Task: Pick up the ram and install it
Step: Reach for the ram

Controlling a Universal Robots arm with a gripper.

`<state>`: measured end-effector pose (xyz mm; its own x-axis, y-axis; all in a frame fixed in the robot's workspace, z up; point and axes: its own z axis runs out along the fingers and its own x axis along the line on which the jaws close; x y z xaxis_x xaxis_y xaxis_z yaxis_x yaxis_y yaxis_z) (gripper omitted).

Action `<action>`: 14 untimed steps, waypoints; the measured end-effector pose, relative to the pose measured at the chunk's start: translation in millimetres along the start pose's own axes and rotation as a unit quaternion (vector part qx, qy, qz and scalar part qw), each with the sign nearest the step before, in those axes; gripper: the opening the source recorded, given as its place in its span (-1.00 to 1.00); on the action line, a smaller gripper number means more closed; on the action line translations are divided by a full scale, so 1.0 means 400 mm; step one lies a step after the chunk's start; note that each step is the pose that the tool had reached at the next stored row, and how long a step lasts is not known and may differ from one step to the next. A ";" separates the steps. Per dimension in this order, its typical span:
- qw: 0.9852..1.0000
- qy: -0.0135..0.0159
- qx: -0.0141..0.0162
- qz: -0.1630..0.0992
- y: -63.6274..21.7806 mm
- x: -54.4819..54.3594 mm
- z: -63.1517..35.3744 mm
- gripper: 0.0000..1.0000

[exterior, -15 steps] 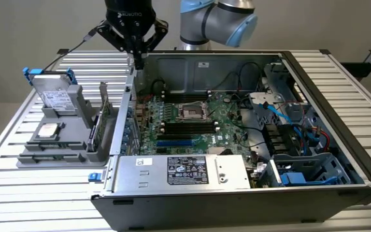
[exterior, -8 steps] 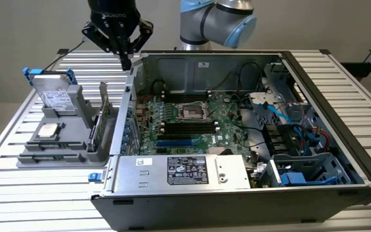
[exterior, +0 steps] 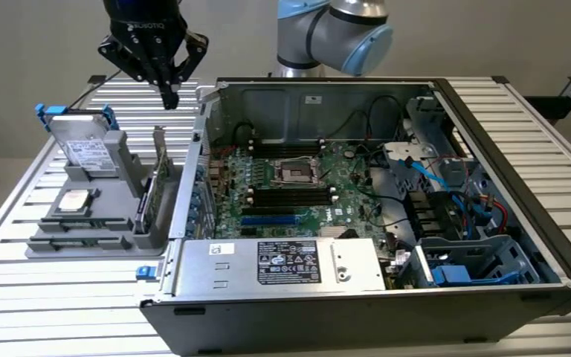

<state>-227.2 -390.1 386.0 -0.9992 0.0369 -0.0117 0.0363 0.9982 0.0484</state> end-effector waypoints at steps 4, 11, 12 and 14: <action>1.000 0.001 0.000 -0.007 0.002 0.023 0.001 -0.80; 0.999 0.003 0.003 -0.034 0.003 0.046 0.002 -0.80; 0.999 0.003 0.003 -0.036 0.003 0.050 0.002 -0.80; 0.999 0.004 0.003 -0.039 0.003 0.066 0.004 -0.80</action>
<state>-253.5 -388.1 384.2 -0.9991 -0.0408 -0.0076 -0.0411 0.9983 0.0412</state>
